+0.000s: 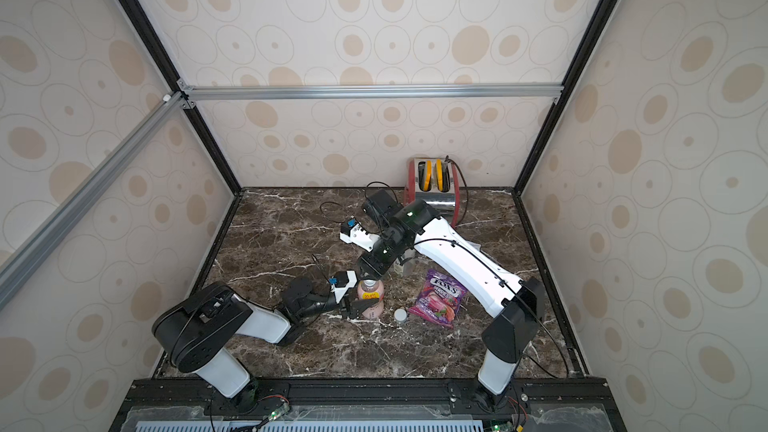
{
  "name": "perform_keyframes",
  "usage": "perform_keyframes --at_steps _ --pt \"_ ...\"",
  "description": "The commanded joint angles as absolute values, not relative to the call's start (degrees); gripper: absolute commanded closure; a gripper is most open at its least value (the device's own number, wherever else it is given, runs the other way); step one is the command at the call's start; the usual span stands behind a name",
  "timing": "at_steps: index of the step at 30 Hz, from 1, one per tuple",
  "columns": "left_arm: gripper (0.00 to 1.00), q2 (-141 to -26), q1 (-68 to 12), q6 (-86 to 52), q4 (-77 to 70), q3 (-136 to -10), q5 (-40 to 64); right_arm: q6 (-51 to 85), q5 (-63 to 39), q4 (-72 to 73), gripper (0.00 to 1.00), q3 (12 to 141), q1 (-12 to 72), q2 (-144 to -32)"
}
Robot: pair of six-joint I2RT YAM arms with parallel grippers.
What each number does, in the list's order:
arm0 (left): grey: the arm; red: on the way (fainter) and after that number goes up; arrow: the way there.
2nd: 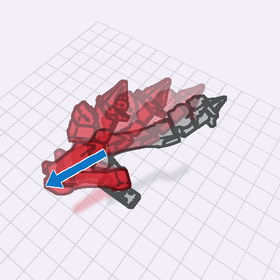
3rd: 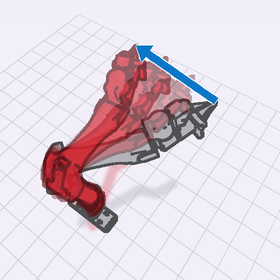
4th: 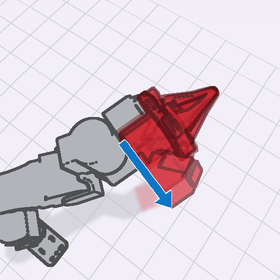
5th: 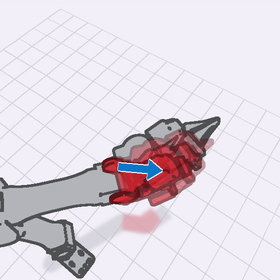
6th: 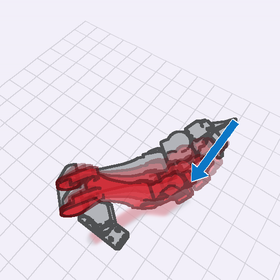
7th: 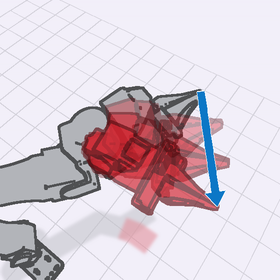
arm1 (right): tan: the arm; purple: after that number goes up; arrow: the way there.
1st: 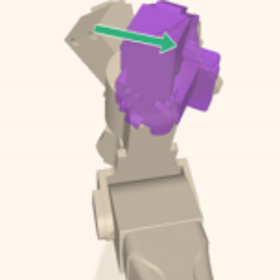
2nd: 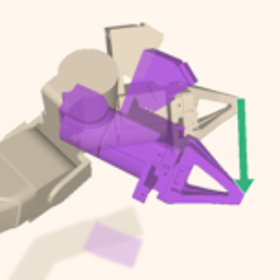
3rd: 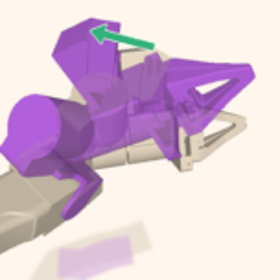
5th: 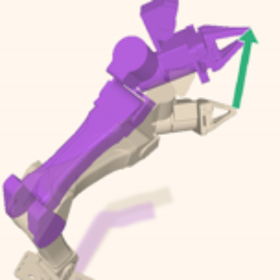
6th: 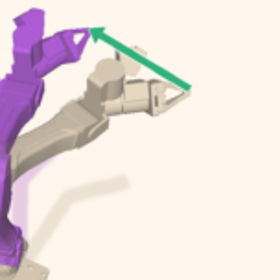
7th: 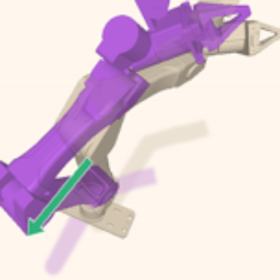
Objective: Screw on the bottle caps
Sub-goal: Screw the bottle cap onto the plastic bottle.
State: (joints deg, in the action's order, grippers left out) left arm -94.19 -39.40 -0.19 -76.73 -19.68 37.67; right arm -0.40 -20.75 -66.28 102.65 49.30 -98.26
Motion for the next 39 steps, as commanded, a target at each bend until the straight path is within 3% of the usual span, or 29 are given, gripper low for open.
perform_keyframes --at_steps 1,22,35,39 --pt "0.32 -94.47 -40.11 -0.41 -72.95 -20.48 38.12 0.0 -21.85 -66.42 0.55 102.04 49.27 -98.61" --pt "0.32 -93.93 -40.13 -0.61 -72.16 -20.46 37.42 0.32 -22.5 -68.52 0.55 100.07 49.22 -96.38" --pt "0.32 -94.05 -40.12 -0.7 -71.98 -20.65 37.96 0.53 -19.65 -67.85 0.44 102.01 49.13 -95.99" --pt "0.32 -94.16 -40.14 -0.79 -71.98 -20.74 38.04 0.35 -18.37 -67.94 0.51 102.28 48.78 -95.74"
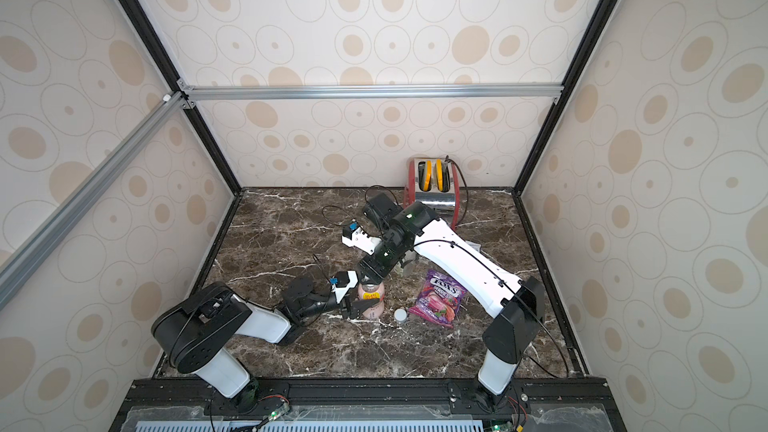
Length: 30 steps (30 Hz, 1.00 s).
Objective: Screw on the bottle caps
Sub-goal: Screw the bottle cap onto the plastic bottle.
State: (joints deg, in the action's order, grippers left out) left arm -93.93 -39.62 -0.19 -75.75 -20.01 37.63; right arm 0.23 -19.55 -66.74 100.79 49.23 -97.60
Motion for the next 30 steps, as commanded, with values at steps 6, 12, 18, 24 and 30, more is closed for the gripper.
perform_keyframes --at_steps 6,12,18,24,30 --pt "0.32 -94.19 -40.17 -0.79 -71.98 -20.82 38.07 0.17 -18.31 -68.09 0.59 103.16 48.41 -95.88" --pt "0.32 -94.2 -40.16 -0.79 -71.86 -20.83 38.06 -0.05 -18.54 -68.68 0.62 102.67 48.34 -96.89" --pt "0.32 -94.25 -40.16 -0.79 -71.79 -20.92 38.08 -0.06 -16.58 -68.82 0.69 100.8 48.34 -97.02" --pt "0.32 -94.22 -40.17 -0.71 -71.79 -20.92 38.07 0.0 -16.79 -69.25 0.7 99.94 48.34 -97.95" --pt "0.32 -94.14 -40.17 -0.53 -71.73 -20.83 38.4 0.69 -16.05 -70.92 0.71 99.83 48.17 -99.69"
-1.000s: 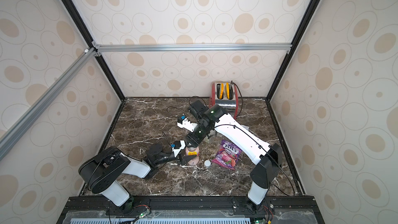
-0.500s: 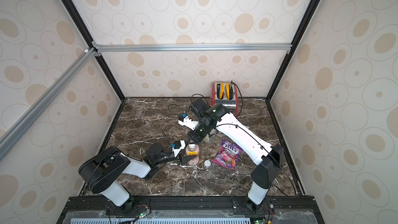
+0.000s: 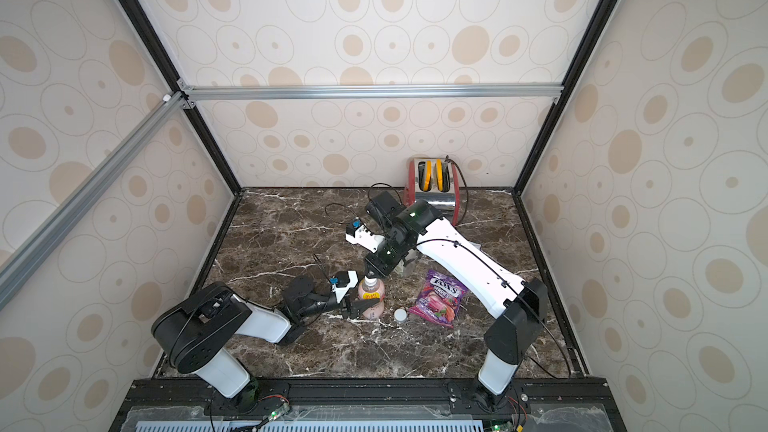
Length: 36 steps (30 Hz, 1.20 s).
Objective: Screw on the bottle caps
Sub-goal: Screw the bottle cap onto the plastic bottle.
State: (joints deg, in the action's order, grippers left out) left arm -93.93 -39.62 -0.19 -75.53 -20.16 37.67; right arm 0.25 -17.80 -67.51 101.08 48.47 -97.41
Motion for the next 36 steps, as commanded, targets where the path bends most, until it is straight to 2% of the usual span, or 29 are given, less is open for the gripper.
perform_keyframes --at_steps 1,10,16,24,32,36 --pt "0.33 -94.13 -40.17 -0.46 -71.65 -20.83 38.26 0.85 -16.0 -71.38 0.72 100.06 48.07 -100.13" --pt "0.33 -93.3 -40.87 1.16 -68.97 -21.34 38.26 1.98 -15.54 -73.28 0.76 102.71 47.47 -101.55" --pt "0.33 -92.81 -40.96 1.2 -67.54 -21.44 36.79 1.71 -14.69 -72.22 0.75 104.81 48.02 -99.71" --pt "0.33 -92.65 -40.96 0.53 -67.15 -21.58 36.05 -1.87 -7.78 -67.04 0.58 101.59 50.93 -92.36" --pt "0.33 -92.54 -40.96 0.46 -67.06 -21.62 36.24 -8.22 -8.58 -53.9 0.37 89.48 52.38 -84.0" --pt "0.33 -92.46 -40.96 0.35 -66.97 -21.66 36.42 -10.01 -8.63 -54.65 0.35 89.55 52.6 -85.32"
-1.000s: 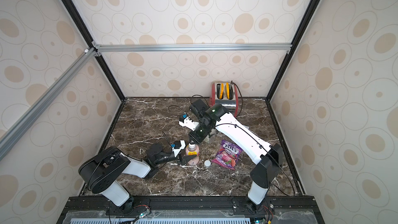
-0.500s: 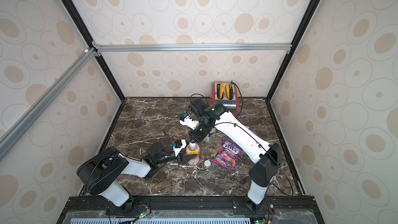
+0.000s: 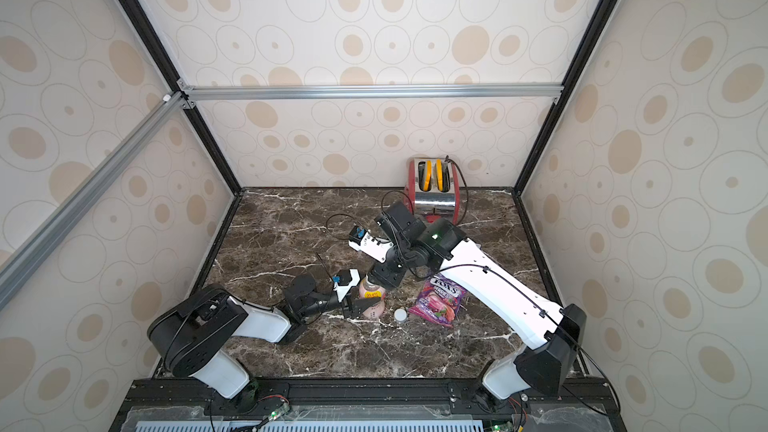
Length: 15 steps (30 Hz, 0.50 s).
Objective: Screw on the bottle caps
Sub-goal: Screw the bottle cap onto the plastic bottle.
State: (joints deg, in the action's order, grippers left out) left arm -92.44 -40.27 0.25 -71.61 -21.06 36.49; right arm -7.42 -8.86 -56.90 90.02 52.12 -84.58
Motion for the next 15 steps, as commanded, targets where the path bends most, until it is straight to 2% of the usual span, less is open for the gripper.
perform_keyframes --at_steps 1,10,15 --pt "0.33 -92.45 -40.96 0.36 -66.97 -21.71 36.51 -10.27 -8.33 -54.88 0.35 89.56 52.77 -85.92" --pt "0.33 -92.55 -40.96 0.27 -66.95 -21.69 36.52 -10.14 -7.2 -55.71 0.37 89.74 53.62 -88.88" --pt "0.33 -92.39 -40.96 0.29 -66.95 -21.71 36.57 -9.94 -5.96 -57.08 0.46 89.65 53.62 -90.04"
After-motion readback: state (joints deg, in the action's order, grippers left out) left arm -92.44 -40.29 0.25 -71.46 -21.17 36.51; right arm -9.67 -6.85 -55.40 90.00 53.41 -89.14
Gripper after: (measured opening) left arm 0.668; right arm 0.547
